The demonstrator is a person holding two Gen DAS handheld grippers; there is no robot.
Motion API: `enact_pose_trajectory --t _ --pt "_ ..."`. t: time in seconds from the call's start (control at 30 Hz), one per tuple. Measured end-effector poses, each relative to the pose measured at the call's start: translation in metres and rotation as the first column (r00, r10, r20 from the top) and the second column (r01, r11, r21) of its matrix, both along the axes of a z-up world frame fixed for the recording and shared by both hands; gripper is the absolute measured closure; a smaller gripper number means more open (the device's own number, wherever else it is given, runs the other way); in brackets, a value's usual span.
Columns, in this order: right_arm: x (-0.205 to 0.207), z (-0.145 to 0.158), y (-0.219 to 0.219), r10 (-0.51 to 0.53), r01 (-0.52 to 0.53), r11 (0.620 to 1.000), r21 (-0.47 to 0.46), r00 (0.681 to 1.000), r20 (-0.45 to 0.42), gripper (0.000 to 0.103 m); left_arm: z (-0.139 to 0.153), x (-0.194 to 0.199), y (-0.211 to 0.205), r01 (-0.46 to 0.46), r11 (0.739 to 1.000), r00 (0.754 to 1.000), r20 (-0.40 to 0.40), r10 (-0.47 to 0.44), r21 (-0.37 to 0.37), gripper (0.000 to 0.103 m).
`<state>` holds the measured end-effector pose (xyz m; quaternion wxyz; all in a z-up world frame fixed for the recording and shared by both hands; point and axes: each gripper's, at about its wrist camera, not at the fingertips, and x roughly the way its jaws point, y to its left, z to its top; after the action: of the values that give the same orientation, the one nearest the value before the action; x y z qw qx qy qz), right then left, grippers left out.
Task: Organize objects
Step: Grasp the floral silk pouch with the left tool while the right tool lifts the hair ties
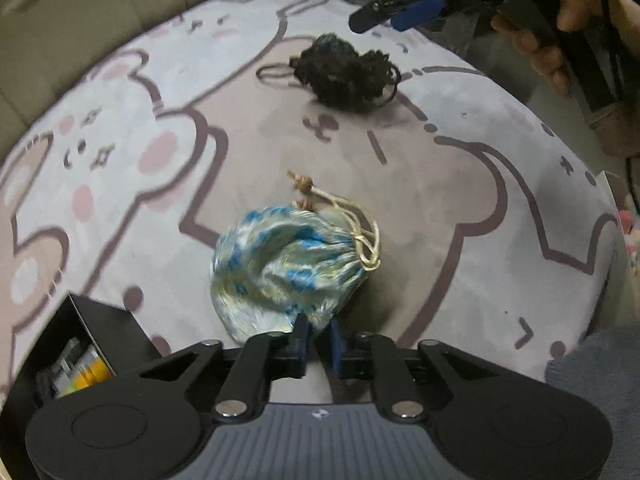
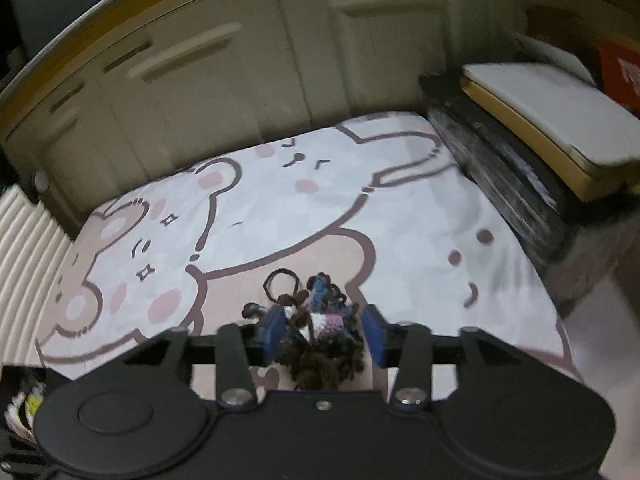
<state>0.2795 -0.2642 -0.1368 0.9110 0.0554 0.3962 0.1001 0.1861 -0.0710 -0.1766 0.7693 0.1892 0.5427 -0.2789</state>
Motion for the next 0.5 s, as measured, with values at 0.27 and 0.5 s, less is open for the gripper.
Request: enact_pose_trajectory --t 0.27,0.5 --pt "0.010 -0.021 0.020 0.103 -0.101 0.984 -0.149 0.995 0.003 0.024 0.002 0.011 0.004 -0.219 0.975 0.975 -0.050 0.217 -0.037 0.012" --pt "0.022 -0.033 0.024 0.085 -0.089 0.983 -0.161 0.996 -0.034 0.022 -0.012 0.035 0.019 -0.530 0.842 0.841 -0.188 0.507 -0.099 0.000"
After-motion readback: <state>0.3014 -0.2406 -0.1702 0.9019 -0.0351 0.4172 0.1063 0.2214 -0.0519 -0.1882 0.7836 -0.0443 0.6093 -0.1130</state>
